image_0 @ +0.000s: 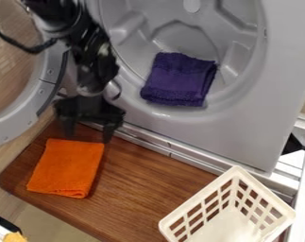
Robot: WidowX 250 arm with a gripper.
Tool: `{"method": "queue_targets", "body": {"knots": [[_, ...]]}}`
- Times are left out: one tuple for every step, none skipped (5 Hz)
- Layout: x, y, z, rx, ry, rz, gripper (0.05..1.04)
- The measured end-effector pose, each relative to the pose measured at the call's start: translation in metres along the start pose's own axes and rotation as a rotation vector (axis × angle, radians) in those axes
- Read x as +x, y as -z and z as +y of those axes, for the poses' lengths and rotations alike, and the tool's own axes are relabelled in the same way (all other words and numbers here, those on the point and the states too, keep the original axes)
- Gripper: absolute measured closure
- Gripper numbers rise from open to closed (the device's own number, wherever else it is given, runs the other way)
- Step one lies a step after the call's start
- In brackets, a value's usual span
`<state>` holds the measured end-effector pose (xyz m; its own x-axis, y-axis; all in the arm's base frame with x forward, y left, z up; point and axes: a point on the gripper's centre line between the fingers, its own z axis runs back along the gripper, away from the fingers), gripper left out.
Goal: Move the orange clothe to the right side of the washing machine
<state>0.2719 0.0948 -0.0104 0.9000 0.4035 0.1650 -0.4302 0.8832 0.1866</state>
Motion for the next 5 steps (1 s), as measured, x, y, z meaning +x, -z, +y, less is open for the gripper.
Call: {"method": "queue_targets", "body": {"knots": [[-0.006,0.027,0.008,0.012,-0.057,0.029,0.083],[-0.021,0.050,0.022,0.046,-0.141,0.097,0.083],[-0.028,0.059,0.028,0.063,-0.206,0.120,0.083],[-0.032,0.064,0.028,0.069,-0.235,0.136,0.083],[-0.034,0.064,0.020,0.051,-0.242,0.127,0.083]]}}
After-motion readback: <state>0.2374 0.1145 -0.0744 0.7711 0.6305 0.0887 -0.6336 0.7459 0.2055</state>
